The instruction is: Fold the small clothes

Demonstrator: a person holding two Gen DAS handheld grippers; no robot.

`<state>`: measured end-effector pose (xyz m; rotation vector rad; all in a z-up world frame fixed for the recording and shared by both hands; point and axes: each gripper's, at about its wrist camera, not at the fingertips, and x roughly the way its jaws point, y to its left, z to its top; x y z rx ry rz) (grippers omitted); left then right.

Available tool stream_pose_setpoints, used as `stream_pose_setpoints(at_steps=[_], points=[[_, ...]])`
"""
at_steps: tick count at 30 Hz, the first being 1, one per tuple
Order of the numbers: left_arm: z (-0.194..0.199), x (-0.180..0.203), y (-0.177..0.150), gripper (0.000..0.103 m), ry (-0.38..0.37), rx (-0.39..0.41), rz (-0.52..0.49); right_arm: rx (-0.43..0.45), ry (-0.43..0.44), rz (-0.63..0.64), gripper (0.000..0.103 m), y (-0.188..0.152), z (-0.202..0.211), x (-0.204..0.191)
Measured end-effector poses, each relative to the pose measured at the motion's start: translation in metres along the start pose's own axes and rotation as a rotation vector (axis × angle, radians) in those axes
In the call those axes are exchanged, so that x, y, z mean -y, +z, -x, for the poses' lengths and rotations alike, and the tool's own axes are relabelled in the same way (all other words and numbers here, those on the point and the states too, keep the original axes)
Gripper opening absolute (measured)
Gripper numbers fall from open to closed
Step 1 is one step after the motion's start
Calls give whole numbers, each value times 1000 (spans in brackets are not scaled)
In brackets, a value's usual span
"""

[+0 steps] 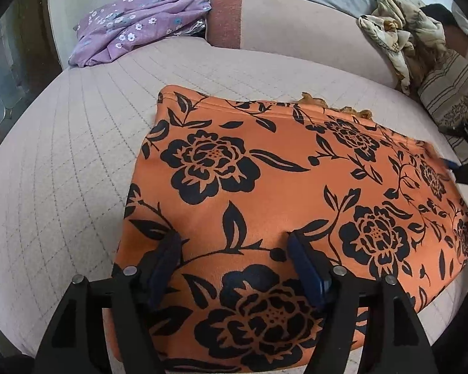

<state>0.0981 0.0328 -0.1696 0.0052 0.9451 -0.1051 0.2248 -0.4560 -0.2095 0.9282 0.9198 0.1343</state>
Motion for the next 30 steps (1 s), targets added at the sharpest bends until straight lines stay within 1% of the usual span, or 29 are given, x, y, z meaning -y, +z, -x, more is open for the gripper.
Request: stream_pose_setpoints(at_steps=[1, 2, 4, 5, 6, 7, 8, 9, 10, 11, 12, 13, 14, 15, 16, 17, 18, 19, 20, 21, 22, 23, 24, 25, 26, 27, 28, 29, 30], points=[[-1, 1, 0, 75, 3, 3, -8, -1, 3, -28, 77, 2, 2, 2], [-1, 1, 1, 76, 4, 5, -10, -13, 35, -30, 77, 0, 5, -1], [-3, 1, 1, 77, 4, 8, -8, -31, 71, 28, 77, -13, 13, -17], [-3, 2, 1, 77, 7, 9, -10, -65, 115, 82, 77, -29, 17, -32], [-3, 2, 1, 77, 9, 8, -11, -100, 166, 108, 77, -44, 18, -42], [-3, 2, 1, 77, 8, 6, -11, -128, 198, 122, 79, -55, 18, -46], [-3, 2, 2, 77, 6, 3, -10, -194, 215, 150, 79, -75, 13, -51], [-2, 1, 2, 77, 2, -1, -7, -226, 196, 173, 79, -83, 10, -51], [2, 0, 3, 77, -5, -2, 0, -242, 134, 208, 79, -94, 10, -46], [4, 0, 3, 77, -8, 10, 6, -219, 31, 223, 74, -100, 8, -35], [11, 0, 2, 77, -6, 15, 3, -185, 24, 186, 71, -98, 12, -25], [19, -1, 1, 77, -5, 24, -2, -157, 36, 141, 71, -94, 15, -22], [25, -2, 0, 77, -4, 38, -4, -96, 14, 106, 75, -95, 29, -20], [37, -4, -2, 77, 1, 64, 2, -30, -37, 130, 74, -100, 46, -28], [43, -6, -4, 77, 3, 76, 11, -4, -33, 172, 75, -109, 55, -39], [49, -9, -7, 77, -3, 81, 26, -16, 7, 200, 76, -116, 62, -45], [52, -13, -11, 77, -8, 78, 41, -56, 65, 228, 77, -130, 64, -54], [53, -16, -15, 77, -8, 67, 58, -93, 95, 257, 78, -143, 63, -61], [52, -19, -20, 77, -5, 53, 74, -121, 96, 285, 78, -154, 61, -63], [49, -21, -24, 77, -7, 38, 83, -136, 68, 301, 78, -163, 56, -60], [40, -24, -32, 77, -19, -1, 85, -143, 12, 282, 78, -169, 50, -48], [31, -25, -37, 77, -9, -45, 74, -145, -65, 224, 77, -171, 44, -30], [29, -24, -41, 77, 0, -56, 55, -135, -68, 162, 75, -170, 48, -9], [36, -20, -43, 77, 17, -28, 13, -104, -31, 128, 74, -170, 54, -4], [40, -17, -43, 77, 28, -21, -1, -79, -39, 96, 76, -171, 65, -3], [47, -15, -42, 77, 31, -5, -7, -59, -76, 117, 77, -174, 75, -11], [53, -15, -42, 77, 23, 13, -3, -33, -74, 169, 77, -179, 83, -24], [56, -15, -42, 77, 14, 26, 4, -13, -50, 213, 77, -182, 91, -33], [57, -17, -42, 77, 8, 26, 14, -4, -31, 230, 77, -184, 96, -38]])
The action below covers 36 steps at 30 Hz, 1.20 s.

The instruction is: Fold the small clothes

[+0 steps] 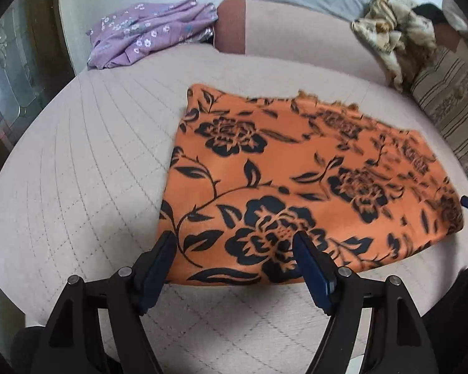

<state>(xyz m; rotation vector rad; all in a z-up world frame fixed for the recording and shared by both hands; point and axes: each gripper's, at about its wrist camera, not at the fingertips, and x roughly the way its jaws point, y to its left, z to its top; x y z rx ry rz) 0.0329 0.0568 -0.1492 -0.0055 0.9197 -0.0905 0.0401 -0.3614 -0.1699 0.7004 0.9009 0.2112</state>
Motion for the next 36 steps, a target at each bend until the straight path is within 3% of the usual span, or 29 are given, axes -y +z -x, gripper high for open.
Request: stream_pose_setpoints(at_steps=[2, 4, 5, 7, 8, 11, 13, 15, 18, 22, 25, 31, 36], points=[[-11, -6, -2, 77, 0, -51, 24, -3, 55, -14, 81, -2, 1, 2], [-20, -6, -5, 77, -1, -87, 15, -49, 38, -67, 82, -2, -17, 19], [-17, -3, -5, 77, 10, -79, -15, -87, -36, -105, 80, -9, -29, 37], [-4, 0, -4, 77, 14, -45, -29, -40, 8, -138, 79, -6, -28, 37], [4, -1, -3, 77, 8, -13, -21, -36, -12, -139, 80, -6, -22, 32], [8, -5, 0, 77, -11, 9, -2, 11, -34, -29, 80, -3, -5, 13], [-6, -9, -1, 77, 12, -48, 14, -3, 9, -20, 82, -2, -7, 13], [-14, -15, -3, 77, 32, -87, 30, -59, -48, -72, 83, -5, -20, 36], [3, -26, 13, 77, -22, -34, 78, -23, -12, -95, 83, -7, -15, 36], [11, -46, 58, 77, -11, 45, 93, 2, -54, 29, 83, -9, -6, 15], [-17, -57, 92, 77, 36, 17, 87, -40, -77, 45, 84, -11, -19, 23], [-91, -56, 137, 76, 92, -69, 0, -13, -39, 31, 84, -15, -27, 29], [-143, -62, 164, 75, 241, -111, -40, -22, -43, 39, 85, -13, -29, 28]])
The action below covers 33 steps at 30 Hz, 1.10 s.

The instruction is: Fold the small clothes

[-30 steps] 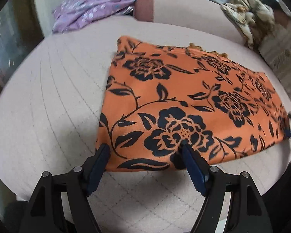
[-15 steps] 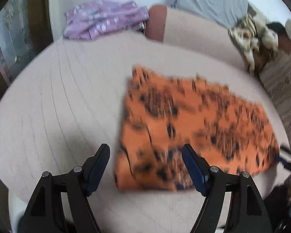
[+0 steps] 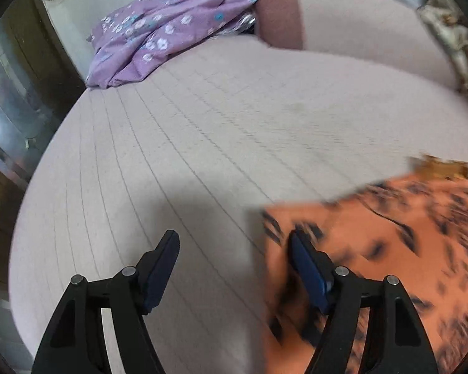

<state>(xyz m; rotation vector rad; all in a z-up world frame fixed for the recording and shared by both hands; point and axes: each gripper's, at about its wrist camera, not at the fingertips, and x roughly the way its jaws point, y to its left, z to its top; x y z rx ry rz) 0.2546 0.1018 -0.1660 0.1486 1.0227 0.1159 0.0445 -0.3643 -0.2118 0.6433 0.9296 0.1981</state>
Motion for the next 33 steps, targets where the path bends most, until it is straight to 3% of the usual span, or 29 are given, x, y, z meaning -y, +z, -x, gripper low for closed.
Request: stream_pose_setpoints(at_steps=[3, 5, 7, 10, 15, 21, 24, 31, 33], points=[[14, -9, 11, 75, 24, 43, 51, 16, 12, 0, 85, -2, 1, 1], [38, -13, 11, 75, 24, 134, 79, 9, 11, -5, 86, 0, -2, 1], [65, -16, -1, 75, -3, 190, 99, 5, 2, 13, 87, 1, -3, -1], [97, -13, -29, 75, -58, 209, 105, 11, -22, 31, 87, -2, -2, -6], [128, 14, -89, 75, -156, 205, 70, 14, -43, 27, 88, 2, 11, -15], [114, 53, -131, 75, -201, 136, -21, 48, 24, 82, 88, 31, 22, -46], [103, 66, -141, 75, -179, 107, -66, 19, 45, 73, 88, 49, 8, -48], [96, 64, -138, 82, -192, 100, -37, -68, 115, 9, 88, 104, -42, -35], [96, 65, -137, 82, -186, 96, -39, -82, 66, -27, 87, 128, -64, -14]])
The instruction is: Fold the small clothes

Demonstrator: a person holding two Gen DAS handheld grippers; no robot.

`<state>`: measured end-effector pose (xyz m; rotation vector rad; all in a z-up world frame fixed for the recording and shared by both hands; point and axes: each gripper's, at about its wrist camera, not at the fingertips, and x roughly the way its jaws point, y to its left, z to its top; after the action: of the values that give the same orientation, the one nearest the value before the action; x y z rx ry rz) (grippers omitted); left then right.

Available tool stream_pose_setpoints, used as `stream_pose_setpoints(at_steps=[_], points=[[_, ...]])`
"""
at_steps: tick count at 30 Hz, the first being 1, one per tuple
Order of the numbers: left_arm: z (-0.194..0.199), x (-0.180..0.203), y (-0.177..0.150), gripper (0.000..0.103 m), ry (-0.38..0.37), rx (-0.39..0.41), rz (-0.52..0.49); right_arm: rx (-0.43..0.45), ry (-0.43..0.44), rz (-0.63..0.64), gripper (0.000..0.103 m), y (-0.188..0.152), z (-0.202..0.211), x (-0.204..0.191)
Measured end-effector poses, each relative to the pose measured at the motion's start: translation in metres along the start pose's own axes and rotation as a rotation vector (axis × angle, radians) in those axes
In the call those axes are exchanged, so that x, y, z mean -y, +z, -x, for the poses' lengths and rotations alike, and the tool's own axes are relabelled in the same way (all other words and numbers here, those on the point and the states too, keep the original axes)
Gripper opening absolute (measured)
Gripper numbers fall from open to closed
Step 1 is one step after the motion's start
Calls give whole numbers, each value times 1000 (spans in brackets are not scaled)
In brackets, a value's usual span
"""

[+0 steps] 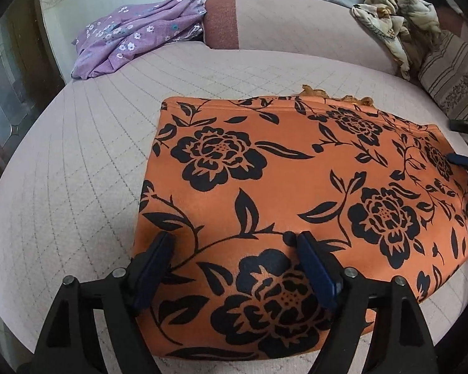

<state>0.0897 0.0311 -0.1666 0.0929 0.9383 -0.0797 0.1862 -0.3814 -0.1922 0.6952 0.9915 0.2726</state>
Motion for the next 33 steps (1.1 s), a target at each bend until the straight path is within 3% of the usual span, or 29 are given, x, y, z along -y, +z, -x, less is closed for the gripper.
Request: stream_pose_setpoints(at_steps=[1, 3, 5, 10, 14, 18, 22, 24, 26, 29, 31, 33], points=[[1, 0, 0, 82, -1, -3, 1, 21, -28, -27, 87, 9, -2, 11], [2, -2, -1, 83, -5, -9, 12, 150, -25, -164, 87, 26, 11, 42], [1, -6, -3, 83, -7, -9, 27, 242, -80, -252, 88, 27, 31, 55], [8, -6, -4, 83, 4, -15, 35, 295, -103, -117, 88, -15, 76, 24], [30, -10, -10, 83, -22, 27, 74, 233, -43, 3, 89, -76, 97, -13], [36, -14, -24, 83, -10, 21, 59, 119, 23, 58, 89, -116, 80, -25], [35, -28, -33, 83, 6, -11, 92, 67, -84, -85, 88, -129, 56, 13], [43, -32, -34, 83, -7, 16, 106, 114, -52, -129, 88, -134, 66, 16], [46, -34, -34, 83, 3, 29, 104, 132, -45, -85, 89, -135, 75, 4], [36, -36, -38, 83, 7, -8, 118, 130, -57, -54, 89, -138, 77, 3], [31, -35, -39, 83, 13, -38, 112, 106, -83, -121, 89, -142, 71, 22], [37, -34, -38, 83, 21, -15, 107, 130, -65, -141, 89, -137, 79, 21]])
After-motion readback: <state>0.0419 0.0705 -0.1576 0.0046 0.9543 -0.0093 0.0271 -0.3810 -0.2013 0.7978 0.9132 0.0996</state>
